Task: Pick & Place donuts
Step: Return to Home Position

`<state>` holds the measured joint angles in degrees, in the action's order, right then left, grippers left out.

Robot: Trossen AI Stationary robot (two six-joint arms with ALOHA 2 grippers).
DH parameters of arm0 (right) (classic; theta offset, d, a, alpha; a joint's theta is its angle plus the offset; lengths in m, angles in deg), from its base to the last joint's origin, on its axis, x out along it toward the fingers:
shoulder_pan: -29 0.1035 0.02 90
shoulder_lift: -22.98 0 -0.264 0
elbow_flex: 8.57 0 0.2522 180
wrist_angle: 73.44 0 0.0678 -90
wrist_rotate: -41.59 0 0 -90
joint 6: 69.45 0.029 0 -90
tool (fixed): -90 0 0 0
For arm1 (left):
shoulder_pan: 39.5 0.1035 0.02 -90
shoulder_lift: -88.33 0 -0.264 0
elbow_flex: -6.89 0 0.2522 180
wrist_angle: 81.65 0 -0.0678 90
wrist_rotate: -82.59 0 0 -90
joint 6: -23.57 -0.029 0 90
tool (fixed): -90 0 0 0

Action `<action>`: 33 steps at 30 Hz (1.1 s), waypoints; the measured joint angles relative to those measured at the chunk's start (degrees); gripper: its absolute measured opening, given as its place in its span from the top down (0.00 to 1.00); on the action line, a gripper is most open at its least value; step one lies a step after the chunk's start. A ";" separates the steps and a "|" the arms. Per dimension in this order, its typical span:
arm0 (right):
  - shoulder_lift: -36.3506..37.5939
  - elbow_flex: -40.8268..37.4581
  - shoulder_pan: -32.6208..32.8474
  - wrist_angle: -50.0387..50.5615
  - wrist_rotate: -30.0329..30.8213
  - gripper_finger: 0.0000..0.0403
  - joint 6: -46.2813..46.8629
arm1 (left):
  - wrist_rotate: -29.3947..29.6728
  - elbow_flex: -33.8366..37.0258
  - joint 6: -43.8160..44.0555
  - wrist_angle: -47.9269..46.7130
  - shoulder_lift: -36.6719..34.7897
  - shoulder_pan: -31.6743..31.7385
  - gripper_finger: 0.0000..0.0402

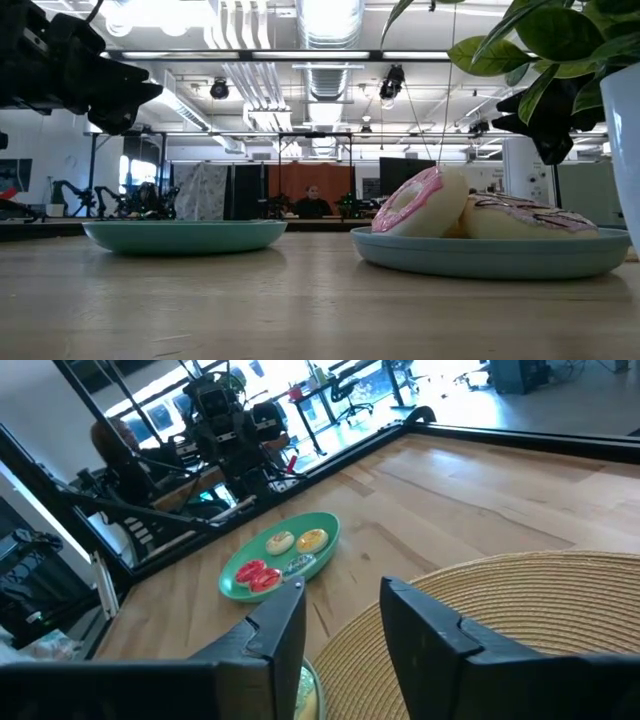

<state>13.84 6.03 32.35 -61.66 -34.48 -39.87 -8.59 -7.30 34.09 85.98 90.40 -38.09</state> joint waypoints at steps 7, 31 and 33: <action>0.00 0.00 0.00 0.00 0.01 0.68 0.00 | -0.01 0.00 -0.02 0.02 0.00 0.00 0.71; 0.00 0.00 -0.01 -0.02 0.01 0.68 0.00 | -0.01 0.00 0.00 0.04 0.00 0.00 0.71; 0.00 0.00 0.00 -0.02 0.01 0.67 0.00 | -0.01 0.00 0.00 0.04 0.00 0.00 0.71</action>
<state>13.84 6.03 32.35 -61.68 -34.48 -39.87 -8.60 -7.30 34.09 86.02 90.40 -38.09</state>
